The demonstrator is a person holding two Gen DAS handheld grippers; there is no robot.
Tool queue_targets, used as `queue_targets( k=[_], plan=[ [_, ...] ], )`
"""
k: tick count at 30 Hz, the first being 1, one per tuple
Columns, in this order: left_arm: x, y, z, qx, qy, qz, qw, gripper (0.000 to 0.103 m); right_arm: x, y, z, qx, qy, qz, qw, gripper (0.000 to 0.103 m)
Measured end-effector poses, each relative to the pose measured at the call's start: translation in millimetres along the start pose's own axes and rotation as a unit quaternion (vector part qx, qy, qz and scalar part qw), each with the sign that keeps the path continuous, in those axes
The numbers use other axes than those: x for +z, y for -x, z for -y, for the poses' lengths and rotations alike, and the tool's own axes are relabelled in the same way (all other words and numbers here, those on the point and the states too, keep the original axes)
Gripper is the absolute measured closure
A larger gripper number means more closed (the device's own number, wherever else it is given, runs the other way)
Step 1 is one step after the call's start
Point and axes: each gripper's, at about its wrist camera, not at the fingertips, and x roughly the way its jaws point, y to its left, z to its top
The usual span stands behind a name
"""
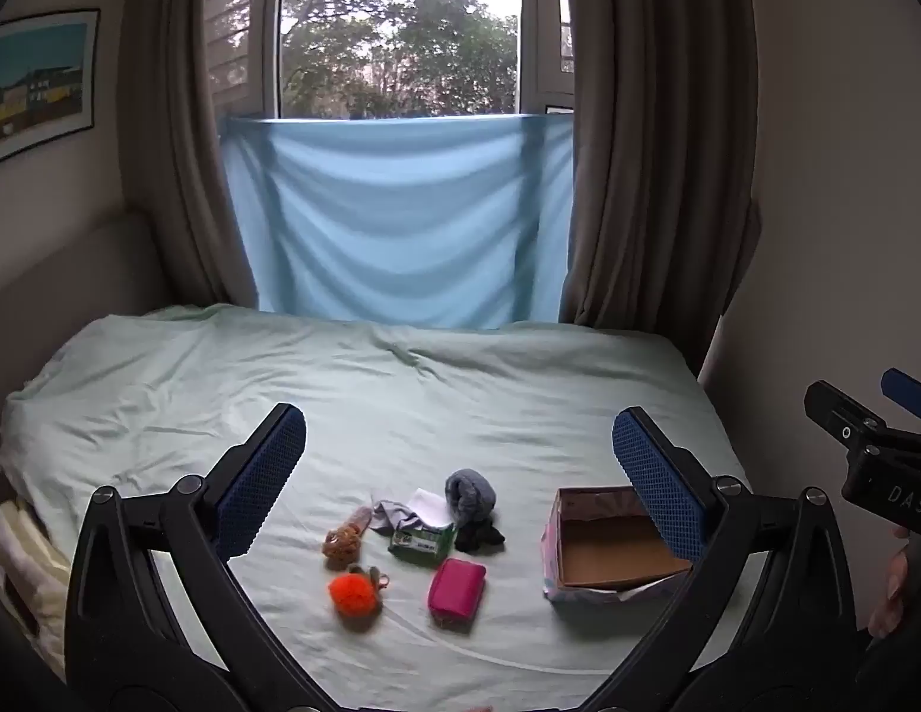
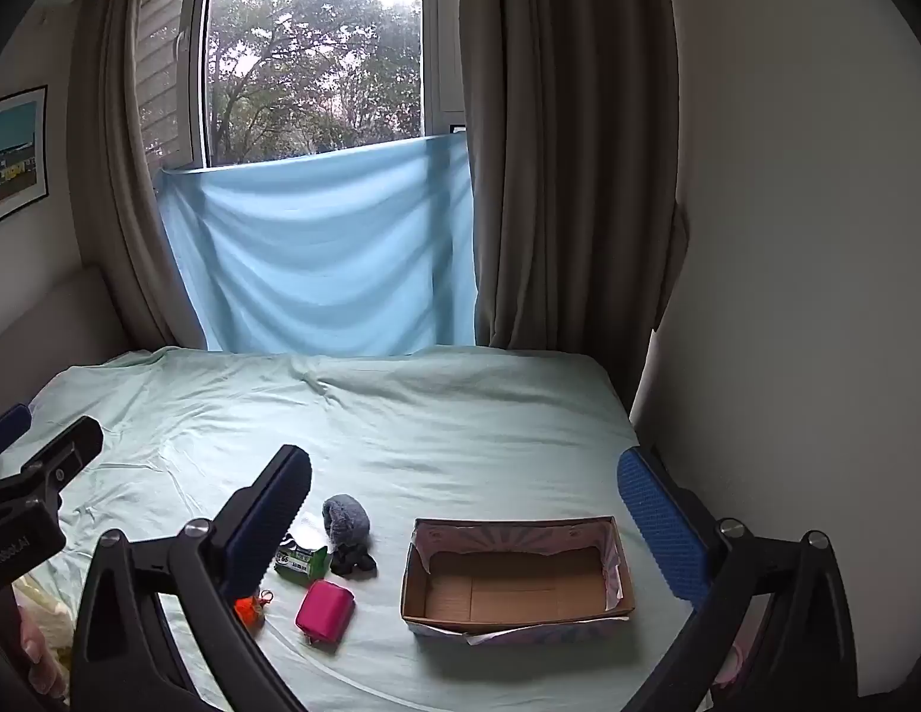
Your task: Organize soft objects
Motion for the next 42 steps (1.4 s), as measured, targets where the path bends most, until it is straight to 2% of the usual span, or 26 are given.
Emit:
queue_targets(
  k=[4, 8, 14, 36, 42],
  plan=[
    [0, 0, 2, 0.005, -0.001, 0.005, 1.0, 0.0, -2, -1, 1, 0.007, -0.007, -0.003, 1.0, 0.0],
    [-14, 1, 9, 0.01, 0.001, 0.009, 0.9999, 0.0, 5, 3, 3, 0.014, -0.007, -0.006, 1.0, 0.0],
    [-12, 6, 9, 0.011, 0.009, 0.017, 0.9998, 0.0, 3, 11, 3, 0.02, -0.003, 0.003, 1.0, 0.0],
    [-2, 6, 2, -0.008, 0.005, 0.021, 0.9997, 0.0, -2, 10, 3, 0.003, -0.005, 0.012, 1.0, 0.0],
    [-2, 5, 2, -0.001, 0.004, 0.024, 0.9997, 0.0, -3, 6, 1, 0.002, -0.006, 0.008, 1.0, 0.0]
  ],
)
